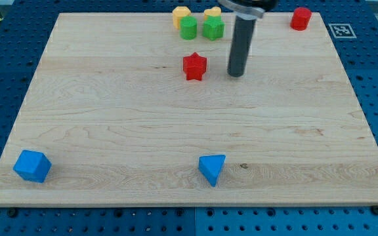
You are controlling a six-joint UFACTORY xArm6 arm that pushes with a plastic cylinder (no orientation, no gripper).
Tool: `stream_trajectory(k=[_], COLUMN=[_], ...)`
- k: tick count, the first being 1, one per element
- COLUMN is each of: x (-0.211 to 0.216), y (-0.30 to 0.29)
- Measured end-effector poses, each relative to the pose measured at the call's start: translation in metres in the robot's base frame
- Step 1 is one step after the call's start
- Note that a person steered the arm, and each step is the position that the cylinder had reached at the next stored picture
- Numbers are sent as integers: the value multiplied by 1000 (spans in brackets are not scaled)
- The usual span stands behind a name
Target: Move your arm towards the blue cube
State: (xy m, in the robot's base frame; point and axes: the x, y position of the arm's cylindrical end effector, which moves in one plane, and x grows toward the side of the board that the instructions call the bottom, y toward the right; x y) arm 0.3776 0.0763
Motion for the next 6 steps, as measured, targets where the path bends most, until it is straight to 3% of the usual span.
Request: stream_trajectory(k=[1, 2, 5, 6], x=[54, 75, 89, 102], y=[-12, -67, -359, -381])
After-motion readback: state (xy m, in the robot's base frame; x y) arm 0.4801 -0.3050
